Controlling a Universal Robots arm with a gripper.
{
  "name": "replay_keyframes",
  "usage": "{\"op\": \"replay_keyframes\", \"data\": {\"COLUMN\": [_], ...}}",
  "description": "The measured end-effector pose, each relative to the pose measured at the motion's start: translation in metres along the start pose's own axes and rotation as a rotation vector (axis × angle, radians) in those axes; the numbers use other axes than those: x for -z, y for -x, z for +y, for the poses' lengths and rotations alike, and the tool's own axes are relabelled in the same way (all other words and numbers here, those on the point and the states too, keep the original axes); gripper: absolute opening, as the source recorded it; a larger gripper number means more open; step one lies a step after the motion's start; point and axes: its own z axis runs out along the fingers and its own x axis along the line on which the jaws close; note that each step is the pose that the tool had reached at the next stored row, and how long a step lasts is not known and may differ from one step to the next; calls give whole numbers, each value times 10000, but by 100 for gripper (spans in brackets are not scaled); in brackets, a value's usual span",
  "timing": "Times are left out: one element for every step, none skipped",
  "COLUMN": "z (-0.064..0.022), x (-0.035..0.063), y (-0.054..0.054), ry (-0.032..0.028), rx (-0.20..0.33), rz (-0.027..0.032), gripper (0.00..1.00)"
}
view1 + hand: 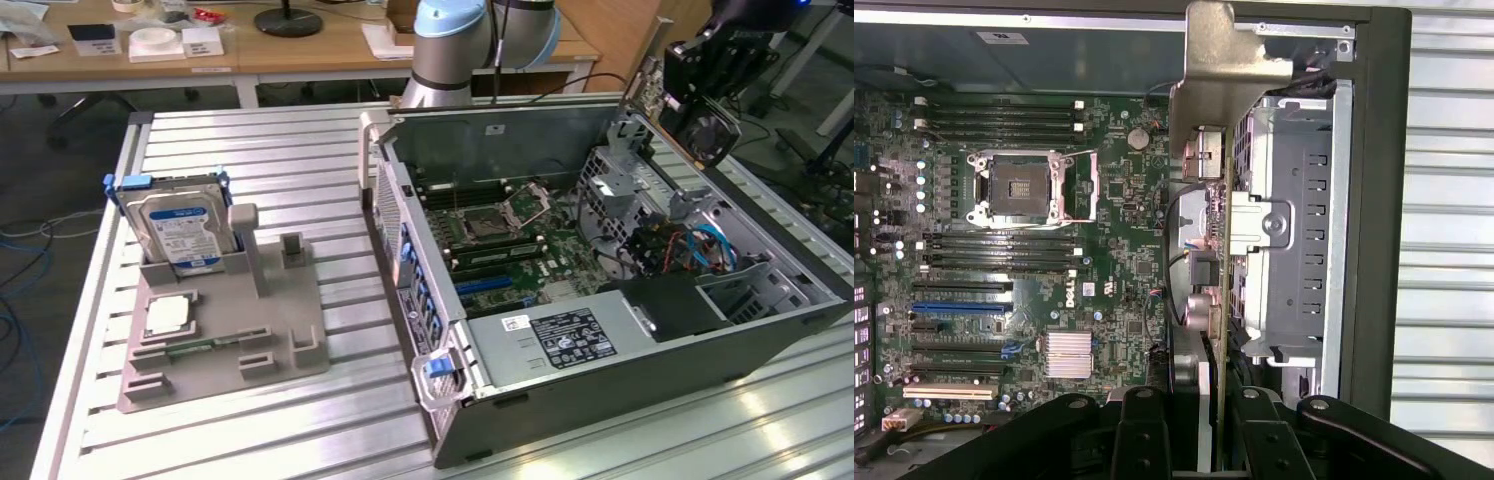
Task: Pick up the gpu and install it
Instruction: 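Pick up the gpu and move the gpu toward the slot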
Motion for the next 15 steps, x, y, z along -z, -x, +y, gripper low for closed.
{"op": "replay_keyframes", "data": {"z": [0,0,0,0,1,0,0,1,1,1,1,1,1,2,2], "x": [0,0,0,0,-1,-1,-1,-1,-2,-2,-2,-3,-3,-4,-4], "y": [0,0,-4,-10,-23,-44,-73,-101,-126,-148,-170,-193,-215,-239,-266], "ry": [0,0,0,0,0,0,0,0,0,0,-1,-1,0,0,0], "rx": [0,0,-2,-2,0,0,-1,0,0,0,0,-1,-1,0,0], "rz": [0,0,0,0,0,0,0,0,0,0,0,0,0,0,0], "gripper": [28,28,28,28,28,28,28,28,28,28,28,28,28,28,28]}}
